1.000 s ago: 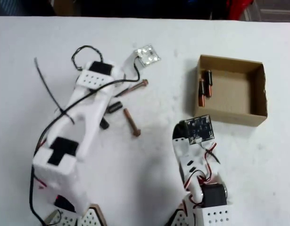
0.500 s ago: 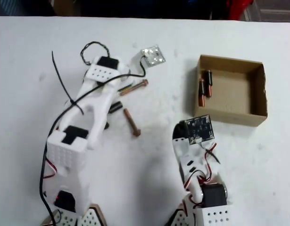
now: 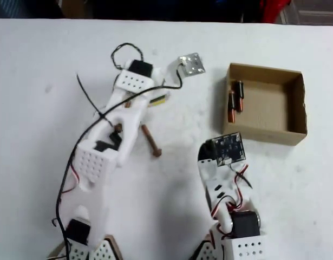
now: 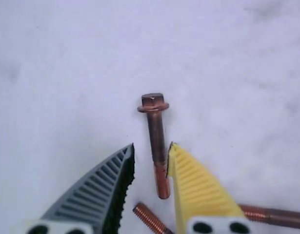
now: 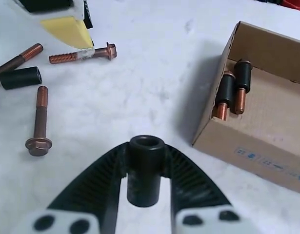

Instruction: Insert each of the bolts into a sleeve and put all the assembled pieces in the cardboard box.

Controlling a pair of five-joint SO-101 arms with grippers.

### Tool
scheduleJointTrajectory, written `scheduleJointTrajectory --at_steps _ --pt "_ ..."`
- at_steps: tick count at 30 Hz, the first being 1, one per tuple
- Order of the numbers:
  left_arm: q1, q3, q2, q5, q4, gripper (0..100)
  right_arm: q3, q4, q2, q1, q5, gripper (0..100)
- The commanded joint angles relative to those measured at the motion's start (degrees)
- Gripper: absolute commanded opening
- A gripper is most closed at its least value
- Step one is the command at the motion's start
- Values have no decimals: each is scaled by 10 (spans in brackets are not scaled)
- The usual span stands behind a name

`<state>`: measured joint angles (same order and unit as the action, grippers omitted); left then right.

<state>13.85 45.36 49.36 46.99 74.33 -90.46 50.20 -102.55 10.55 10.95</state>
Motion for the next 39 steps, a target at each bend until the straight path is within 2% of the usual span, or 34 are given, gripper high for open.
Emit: scheduleJointTrajectory --at_steps 1,21,26,28,35,39 --pt "21 97 23 2 41 142 4 -13 -6 -2 0 17" --pt "13 283 218 1 44 138 4 -11 -6 -1 0 17" --pt "7 287 223 1 44 28 4 -11 -6 -1 0 17" --pt "7 282 224 1 45 24 4 -11 -6 -1 0 17" --pt "10 290 219 2 101 30 4 -11 -6 -1 0 17" --pt "9 357 218 2 148 30 4 -11 -6 -1 0 17"
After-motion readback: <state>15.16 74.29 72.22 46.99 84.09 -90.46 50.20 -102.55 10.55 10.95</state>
